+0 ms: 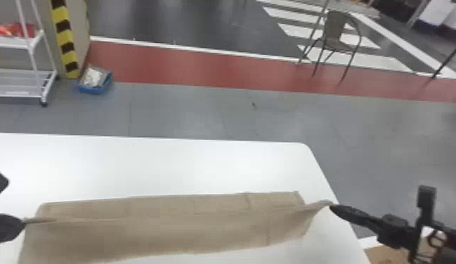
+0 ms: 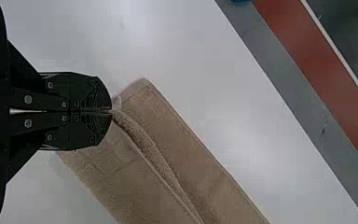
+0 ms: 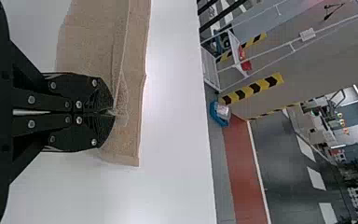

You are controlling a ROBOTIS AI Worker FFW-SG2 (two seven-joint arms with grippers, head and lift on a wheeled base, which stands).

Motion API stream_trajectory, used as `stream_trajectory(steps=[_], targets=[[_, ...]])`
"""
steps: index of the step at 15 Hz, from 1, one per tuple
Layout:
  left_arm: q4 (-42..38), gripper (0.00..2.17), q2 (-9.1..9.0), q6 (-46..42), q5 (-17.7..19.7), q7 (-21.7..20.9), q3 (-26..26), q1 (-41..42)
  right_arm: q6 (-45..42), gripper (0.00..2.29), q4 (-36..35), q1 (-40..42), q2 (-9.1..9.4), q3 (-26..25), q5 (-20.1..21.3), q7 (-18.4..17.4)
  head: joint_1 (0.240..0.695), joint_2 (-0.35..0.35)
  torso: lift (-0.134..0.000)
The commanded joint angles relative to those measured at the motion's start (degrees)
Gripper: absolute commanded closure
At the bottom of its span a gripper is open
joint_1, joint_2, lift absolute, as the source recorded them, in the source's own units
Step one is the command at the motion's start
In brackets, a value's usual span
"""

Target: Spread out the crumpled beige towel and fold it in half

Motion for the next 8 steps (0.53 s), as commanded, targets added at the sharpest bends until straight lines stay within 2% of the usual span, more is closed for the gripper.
stream_trajectory(steps=[1, 4, 6, 8], targets=[[5.5, 1.35, -0.53, 0.1, -0.5, 0.6, -2.1, -4.6, -0.3, 1.47, 5.1, -3.7, -0.94, 1.3, 0.7, 0.2, 0.695, -0.300, 0.000], [10.9, 1.35, -0.62, -0.1, -1.3, 3.2, -4.9, -8.5, -0.1, 1.47, 9.1, -7.4, -1.11, 2.3, 1.0, 0.0, 0.695, -0.281, 0.000], [12.7, 1.35, -1.14, -0.1, -1.5, 4.0, -6.3, -9.8, -0.1, 1.47, 11.4, -8.9, -1.11, 3.8, 2.1, -3.4, 0.695, -0.261, 0.000], [14.1, 1.35, -2.46, -0.1, -4.0, 5.3, -7.6, -10.4, -0.3, 1.47, 13.7, -10.3, -1.11, 5.4, 2.8, -7.4, 0.695, -0.261, 0.000]])
